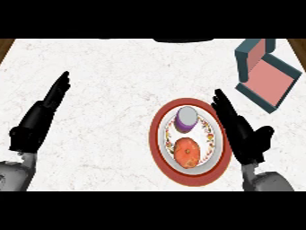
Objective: Pick the can from the plate and place it in the cardboard box
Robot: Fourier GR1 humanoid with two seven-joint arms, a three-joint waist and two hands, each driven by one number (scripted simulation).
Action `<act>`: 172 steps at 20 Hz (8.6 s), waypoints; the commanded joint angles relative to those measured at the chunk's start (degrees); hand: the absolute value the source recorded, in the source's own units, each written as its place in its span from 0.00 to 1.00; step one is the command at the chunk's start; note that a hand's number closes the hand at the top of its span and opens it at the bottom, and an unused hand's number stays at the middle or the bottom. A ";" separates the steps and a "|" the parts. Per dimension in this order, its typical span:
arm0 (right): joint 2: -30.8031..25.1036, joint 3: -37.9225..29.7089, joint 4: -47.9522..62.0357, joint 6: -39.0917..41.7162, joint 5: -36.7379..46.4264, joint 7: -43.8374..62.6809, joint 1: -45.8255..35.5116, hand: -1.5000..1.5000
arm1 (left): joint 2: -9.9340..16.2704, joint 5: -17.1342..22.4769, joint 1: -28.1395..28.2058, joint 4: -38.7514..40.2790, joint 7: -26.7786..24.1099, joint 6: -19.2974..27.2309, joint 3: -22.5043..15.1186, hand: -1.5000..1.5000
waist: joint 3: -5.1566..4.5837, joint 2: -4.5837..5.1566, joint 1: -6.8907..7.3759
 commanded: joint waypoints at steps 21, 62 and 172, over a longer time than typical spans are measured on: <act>12.50 -2.71 -5.71 -50.39 28.15 -59.47 44.41 0.00 | -0.46 -4.22 7.03 9.85 -3.18 2.42 0.58 0.50 | -1.79 -1.13 -1.23; 12.57 15.70 -5.42 -29.45 102.83 48.59 14.71 0.00 | -2.96 -7.17 1.56 14.53 -3.88 -0.53 2.56 0.50 | -1.68 -0.98 1.52; -8.16 -38.32 62.92 0.35 80.00 47.76 -53.38 0.00 | -12.01 -17.69 3.19 12.74 -5.69 -7.33 10.44 0.50 | -1.60 -0.70 2.21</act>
